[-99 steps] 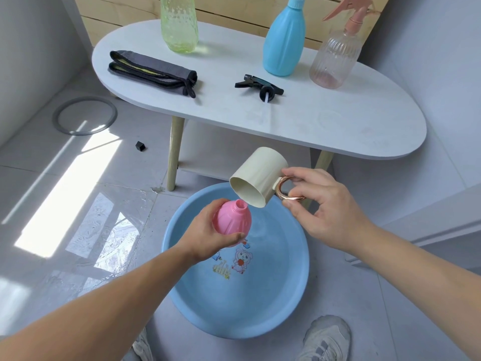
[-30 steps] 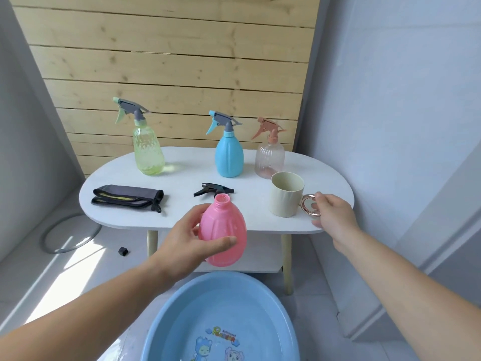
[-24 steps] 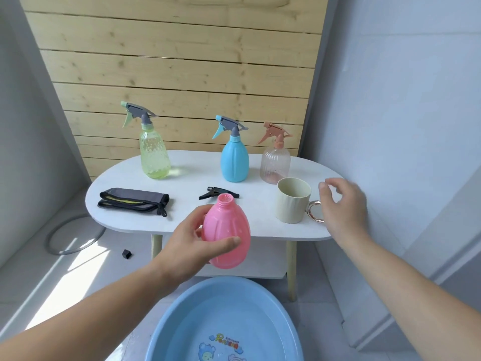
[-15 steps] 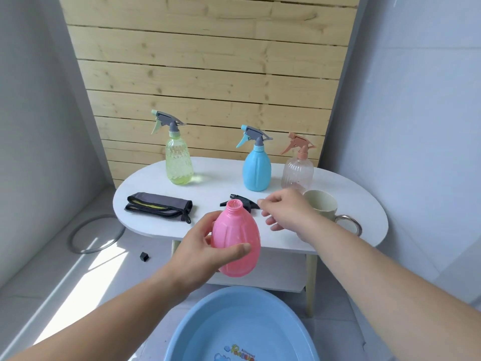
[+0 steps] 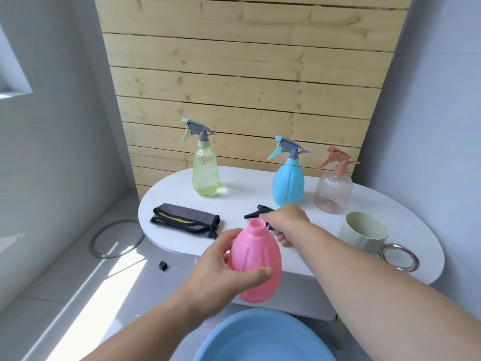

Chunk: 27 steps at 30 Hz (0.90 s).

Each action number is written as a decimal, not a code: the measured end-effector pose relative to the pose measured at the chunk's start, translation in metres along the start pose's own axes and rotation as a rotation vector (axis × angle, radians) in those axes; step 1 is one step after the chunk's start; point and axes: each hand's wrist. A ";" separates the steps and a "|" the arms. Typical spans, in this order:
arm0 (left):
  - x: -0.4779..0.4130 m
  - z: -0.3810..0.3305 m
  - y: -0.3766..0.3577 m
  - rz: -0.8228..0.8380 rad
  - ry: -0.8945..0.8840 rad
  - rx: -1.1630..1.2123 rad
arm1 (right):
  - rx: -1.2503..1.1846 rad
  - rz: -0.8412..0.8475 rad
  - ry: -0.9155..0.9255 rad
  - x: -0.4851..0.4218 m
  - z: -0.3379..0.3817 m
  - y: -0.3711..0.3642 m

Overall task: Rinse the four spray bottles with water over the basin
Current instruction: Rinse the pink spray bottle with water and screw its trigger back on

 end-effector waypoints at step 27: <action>-0.079 -0.017 -0.026 -0.077 -0.037 -0.173 | -0.744 0.113 0.785 0.099 0.071 0.127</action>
Point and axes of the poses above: each hand's wrist, its own x-axis away from the middle knuckle, its own y-axis out of the back of the hand, z = x × y, and after that the axes turned 8 degrees about -x, right-handed
